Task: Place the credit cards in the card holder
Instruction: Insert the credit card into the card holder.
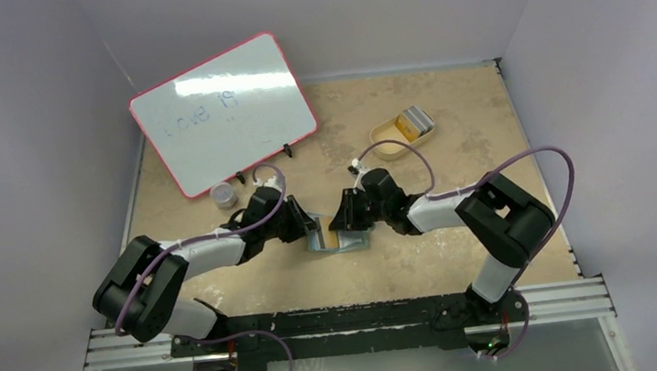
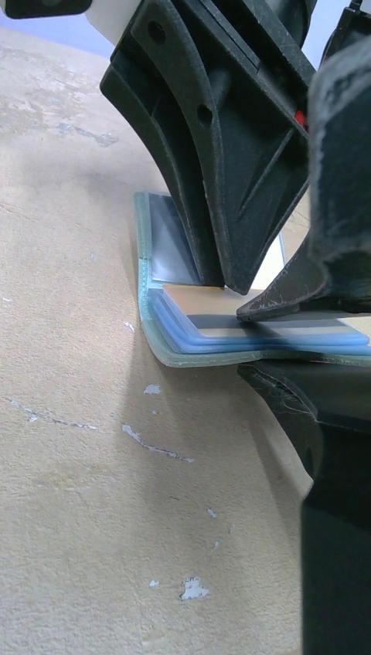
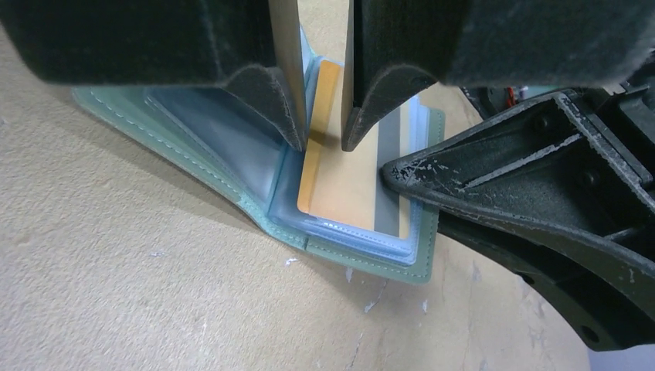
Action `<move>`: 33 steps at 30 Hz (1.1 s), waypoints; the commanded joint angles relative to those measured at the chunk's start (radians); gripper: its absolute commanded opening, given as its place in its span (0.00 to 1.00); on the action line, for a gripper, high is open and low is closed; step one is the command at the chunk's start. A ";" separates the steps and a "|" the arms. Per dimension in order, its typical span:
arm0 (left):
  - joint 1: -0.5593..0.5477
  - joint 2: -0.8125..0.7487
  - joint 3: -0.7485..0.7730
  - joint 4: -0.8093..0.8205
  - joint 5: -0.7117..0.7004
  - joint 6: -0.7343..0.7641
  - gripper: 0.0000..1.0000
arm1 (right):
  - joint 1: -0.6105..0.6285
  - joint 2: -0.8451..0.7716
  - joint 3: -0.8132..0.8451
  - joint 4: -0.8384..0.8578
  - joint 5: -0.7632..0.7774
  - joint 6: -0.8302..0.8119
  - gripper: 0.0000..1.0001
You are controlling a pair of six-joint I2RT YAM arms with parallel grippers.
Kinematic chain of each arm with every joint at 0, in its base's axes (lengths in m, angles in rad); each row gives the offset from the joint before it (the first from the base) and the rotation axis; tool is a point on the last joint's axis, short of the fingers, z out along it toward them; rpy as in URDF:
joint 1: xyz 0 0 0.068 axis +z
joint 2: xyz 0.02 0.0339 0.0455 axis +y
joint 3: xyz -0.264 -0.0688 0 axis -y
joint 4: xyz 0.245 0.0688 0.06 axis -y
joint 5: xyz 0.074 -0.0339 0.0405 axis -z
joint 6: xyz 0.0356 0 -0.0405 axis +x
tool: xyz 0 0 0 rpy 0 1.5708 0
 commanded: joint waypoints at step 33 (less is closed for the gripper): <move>-0.010 -0.065 -0.028 0.132 0.090 -0.058 0.19 | 0.008 -0.054 -0.067 -0.047 0.109 0.016 0.15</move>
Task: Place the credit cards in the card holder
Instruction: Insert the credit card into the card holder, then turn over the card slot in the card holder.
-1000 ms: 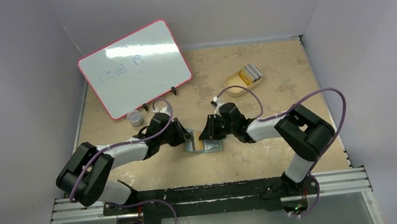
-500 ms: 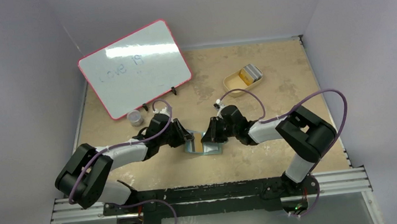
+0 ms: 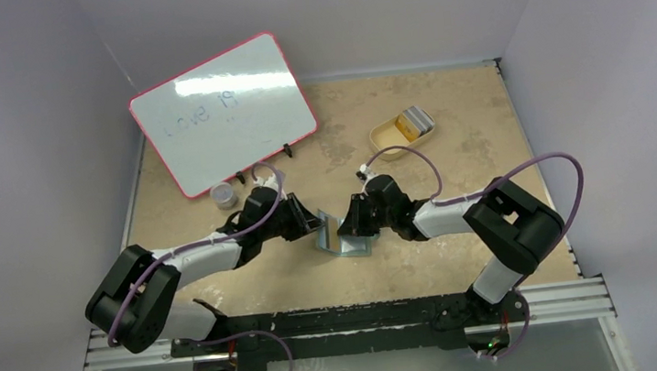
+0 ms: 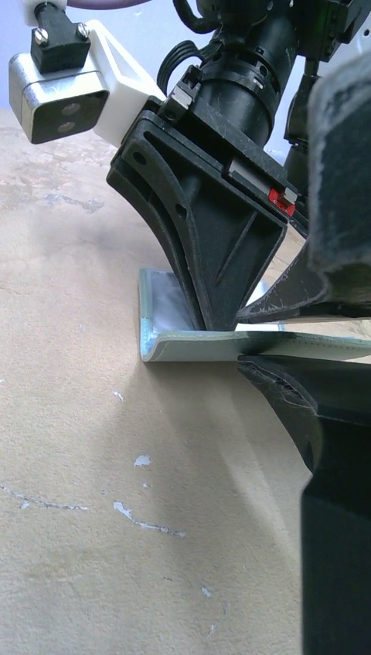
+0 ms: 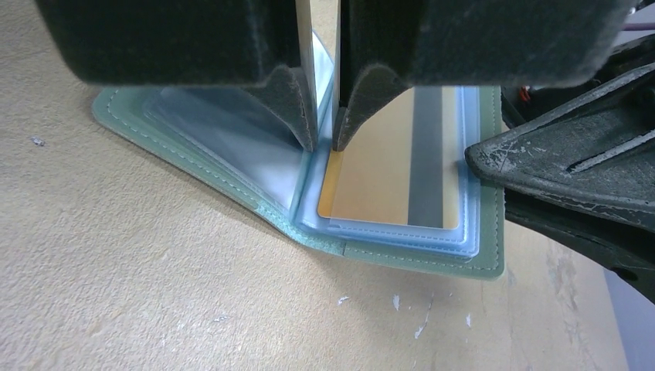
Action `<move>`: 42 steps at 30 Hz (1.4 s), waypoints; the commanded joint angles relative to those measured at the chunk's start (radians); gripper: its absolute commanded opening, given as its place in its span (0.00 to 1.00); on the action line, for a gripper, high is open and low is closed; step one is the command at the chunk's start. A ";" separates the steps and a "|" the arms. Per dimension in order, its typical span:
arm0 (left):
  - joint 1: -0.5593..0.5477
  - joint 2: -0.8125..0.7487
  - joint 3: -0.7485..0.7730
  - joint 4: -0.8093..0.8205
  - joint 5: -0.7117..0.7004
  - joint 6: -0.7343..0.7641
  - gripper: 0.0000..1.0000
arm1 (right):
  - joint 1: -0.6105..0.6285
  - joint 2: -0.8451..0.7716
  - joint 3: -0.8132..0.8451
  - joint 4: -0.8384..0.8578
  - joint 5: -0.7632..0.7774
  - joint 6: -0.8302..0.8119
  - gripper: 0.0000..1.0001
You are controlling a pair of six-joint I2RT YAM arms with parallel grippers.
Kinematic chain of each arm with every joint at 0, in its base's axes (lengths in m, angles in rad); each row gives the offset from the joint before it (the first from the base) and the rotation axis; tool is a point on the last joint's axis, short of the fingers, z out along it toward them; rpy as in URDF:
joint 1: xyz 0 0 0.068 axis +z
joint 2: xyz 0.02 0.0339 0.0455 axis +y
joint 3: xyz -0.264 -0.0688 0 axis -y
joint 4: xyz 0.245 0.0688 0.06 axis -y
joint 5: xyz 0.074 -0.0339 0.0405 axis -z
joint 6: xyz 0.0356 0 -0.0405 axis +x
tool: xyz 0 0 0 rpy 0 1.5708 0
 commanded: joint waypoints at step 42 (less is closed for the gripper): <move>-0.003 -0.033 -0.055 0.232 0.036 -0.071 0.00 | 0.021 -0.201 -0.004 -0.003 -0.010 0.022 0.57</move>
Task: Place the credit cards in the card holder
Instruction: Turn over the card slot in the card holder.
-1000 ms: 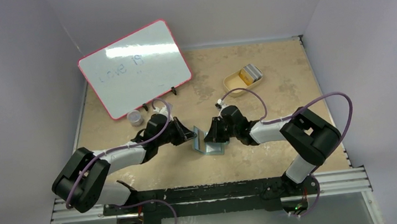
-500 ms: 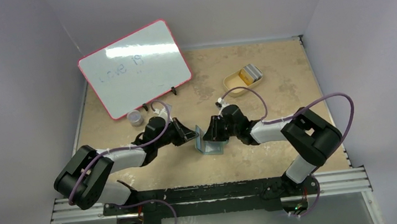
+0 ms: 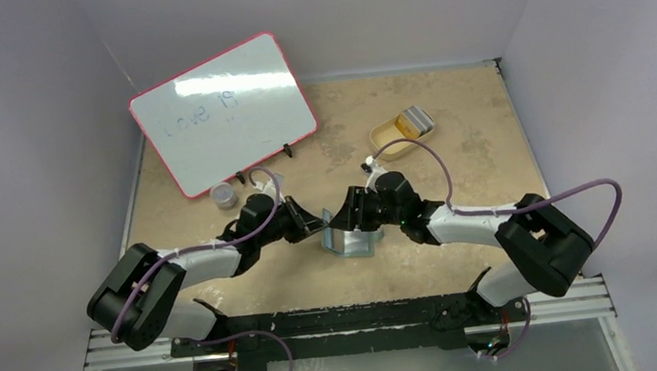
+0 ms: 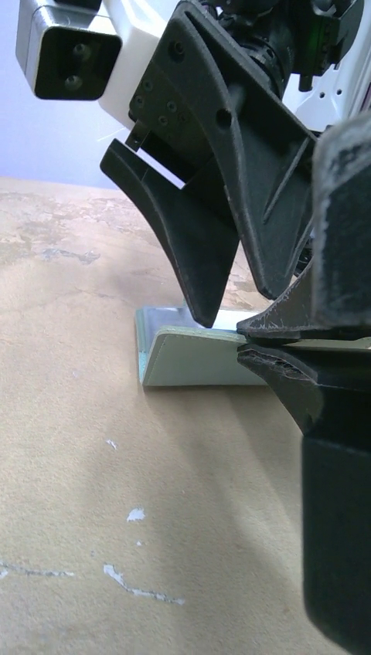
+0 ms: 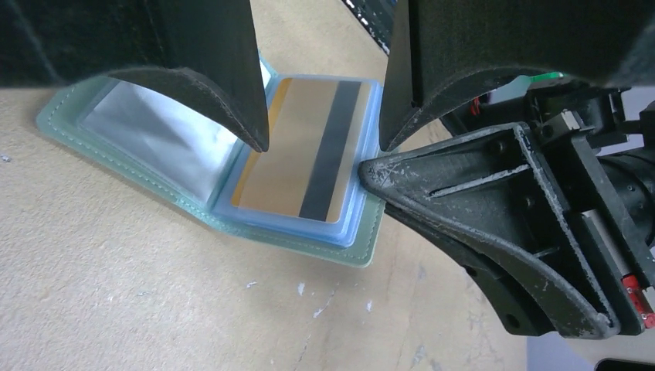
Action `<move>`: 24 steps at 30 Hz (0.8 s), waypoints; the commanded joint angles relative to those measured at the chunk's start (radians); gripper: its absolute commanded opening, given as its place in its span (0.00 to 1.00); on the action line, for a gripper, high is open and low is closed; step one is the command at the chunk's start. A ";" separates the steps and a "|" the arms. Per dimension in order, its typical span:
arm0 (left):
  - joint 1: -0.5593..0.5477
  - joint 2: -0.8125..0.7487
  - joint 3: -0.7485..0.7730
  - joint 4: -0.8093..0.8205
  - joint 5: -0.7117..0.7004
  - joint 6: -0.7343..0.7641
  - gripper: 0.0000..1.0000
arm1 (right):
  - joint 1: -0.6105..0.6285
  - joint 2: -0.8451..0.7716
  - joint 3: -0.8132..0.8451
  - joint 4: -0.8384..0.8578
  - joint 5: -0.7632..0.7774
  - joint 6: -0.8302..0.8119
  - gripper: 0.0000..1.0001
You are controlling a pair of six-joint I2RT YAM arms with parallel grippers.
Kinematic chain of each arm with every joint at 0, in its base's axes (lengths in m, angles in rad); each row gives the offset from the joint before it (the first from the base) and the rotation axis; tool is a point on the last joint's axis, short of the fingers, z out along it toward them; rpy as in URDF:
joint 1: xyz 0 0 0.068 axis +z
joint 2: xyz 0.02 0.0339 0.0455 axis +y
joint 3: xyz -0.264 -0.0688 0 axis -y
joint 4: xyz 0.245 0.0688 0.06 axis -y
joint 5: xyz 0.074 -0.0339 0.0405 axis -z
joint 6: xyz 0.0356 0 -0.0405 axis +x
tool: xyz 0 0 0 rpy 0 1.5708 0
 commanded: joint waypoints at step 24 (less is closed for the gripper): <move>-0.005 -0.195 0.121 -0.359 -0.143 0.130 0.00 | 0.053 0.037 0.070 -0.049 0.063 -0.015 0.37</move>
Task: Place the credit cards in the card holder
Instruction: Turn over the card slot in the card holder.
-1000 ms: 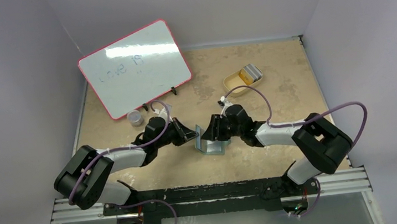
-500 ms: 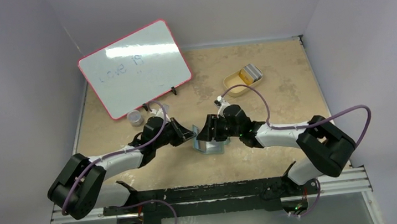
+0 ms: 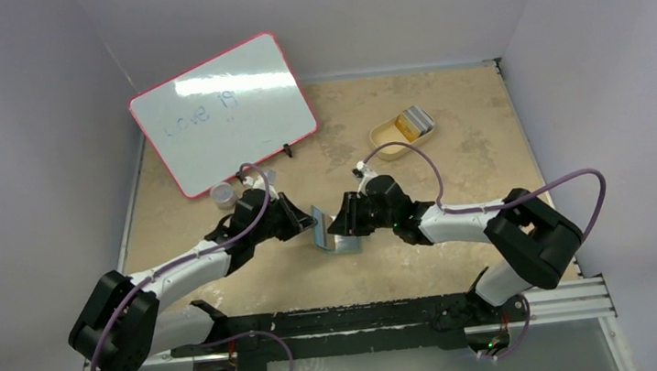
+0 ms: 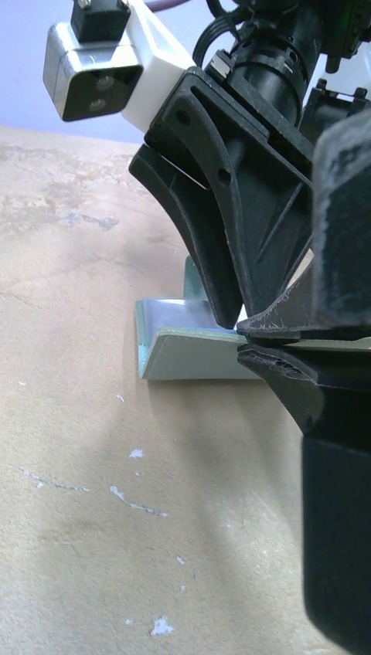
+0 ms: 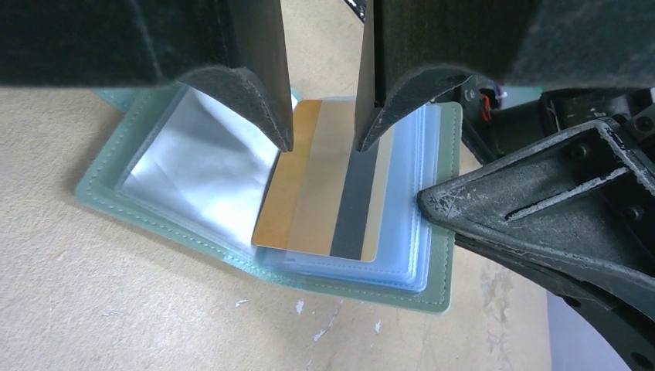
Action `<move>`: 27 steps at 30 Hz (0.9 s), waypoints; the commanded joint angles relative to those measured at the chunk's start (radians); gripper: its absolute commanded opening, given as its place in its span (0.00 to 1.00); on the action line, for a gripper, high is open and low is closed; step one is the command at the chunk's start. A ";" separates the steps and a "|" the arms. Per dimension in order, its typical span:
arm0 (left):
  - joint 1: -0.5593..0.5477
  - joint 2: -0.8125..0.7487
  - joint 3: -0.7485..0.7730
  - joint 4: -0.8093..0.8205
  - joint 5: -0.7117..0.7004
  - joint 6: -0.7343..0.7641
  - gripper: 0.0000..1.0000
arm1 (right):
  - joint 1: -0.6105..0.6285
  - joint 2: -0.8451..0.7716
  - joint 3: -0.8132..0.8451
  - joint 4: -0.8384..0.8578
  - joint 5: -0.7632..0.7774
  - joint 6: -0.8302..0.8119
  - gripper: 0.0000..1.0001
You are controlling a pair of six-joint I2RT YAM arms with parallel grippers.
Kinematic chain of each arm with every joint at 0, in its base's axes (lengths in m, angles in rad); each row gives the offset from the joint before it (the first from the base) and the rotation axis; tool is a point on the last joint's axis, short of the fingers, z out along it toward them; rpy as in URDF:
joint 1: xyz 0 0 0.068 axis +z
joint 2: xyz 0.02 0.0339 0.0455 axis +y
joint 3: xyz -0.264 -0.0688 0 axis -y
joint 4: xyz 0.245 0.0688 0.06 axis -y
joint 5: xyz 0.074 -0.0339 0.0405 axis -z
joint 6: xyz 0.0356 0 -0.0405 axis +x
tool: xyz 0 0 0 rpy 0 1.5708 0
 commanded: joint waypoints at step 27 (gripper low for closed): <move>-0.003 0.101 -0.040 0.256 0.084 -0.045 0.00 | 0.003 0.179 0.042 0.044 0.063 -0.038 0.20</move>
